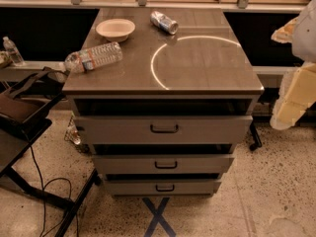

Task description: Open bottom drawer

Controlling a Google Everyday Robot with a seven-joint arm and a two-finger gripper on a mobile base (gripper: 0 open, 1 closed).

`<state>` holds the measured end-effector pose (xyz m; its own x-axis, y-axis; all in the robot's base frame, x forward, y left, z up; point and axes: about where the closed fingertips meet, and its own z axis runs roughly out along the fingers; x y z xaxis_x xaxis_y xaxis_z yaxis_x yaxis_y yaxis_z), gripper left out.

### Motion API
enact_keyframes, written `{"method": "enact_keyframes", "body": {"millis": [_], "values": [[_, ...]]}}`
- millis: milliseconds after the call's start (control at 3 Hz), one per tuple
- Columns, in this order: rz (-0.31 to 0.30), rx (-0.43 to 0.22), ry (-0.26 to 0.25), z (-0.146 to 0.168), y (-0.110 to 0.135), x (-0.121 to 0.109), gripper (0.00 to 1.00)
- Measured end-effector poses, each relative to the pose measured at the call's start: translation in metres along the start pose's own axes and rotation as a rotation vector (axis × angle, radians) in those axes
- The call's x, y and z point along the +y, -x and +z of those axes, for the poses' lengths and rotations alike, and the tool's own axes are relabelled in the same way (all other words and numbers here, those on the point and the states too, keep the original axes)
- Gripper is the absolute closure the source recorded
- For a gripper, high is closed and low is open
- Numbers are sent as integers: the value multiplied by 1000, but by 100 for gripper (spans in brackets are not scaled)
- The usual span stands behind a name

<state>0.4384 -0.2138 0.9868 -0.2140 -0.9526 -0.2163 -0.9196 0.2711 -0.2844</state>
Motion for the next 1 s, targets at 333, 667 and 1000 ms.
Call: {"method": "enact_keyframes", "body": {"millis": [333,667,1000], "values": [[0,0,0,0,0,0,0],[-14,-8,-1,8,4,2,0],[-7,-47,-35,36,-15,35,0]]}}
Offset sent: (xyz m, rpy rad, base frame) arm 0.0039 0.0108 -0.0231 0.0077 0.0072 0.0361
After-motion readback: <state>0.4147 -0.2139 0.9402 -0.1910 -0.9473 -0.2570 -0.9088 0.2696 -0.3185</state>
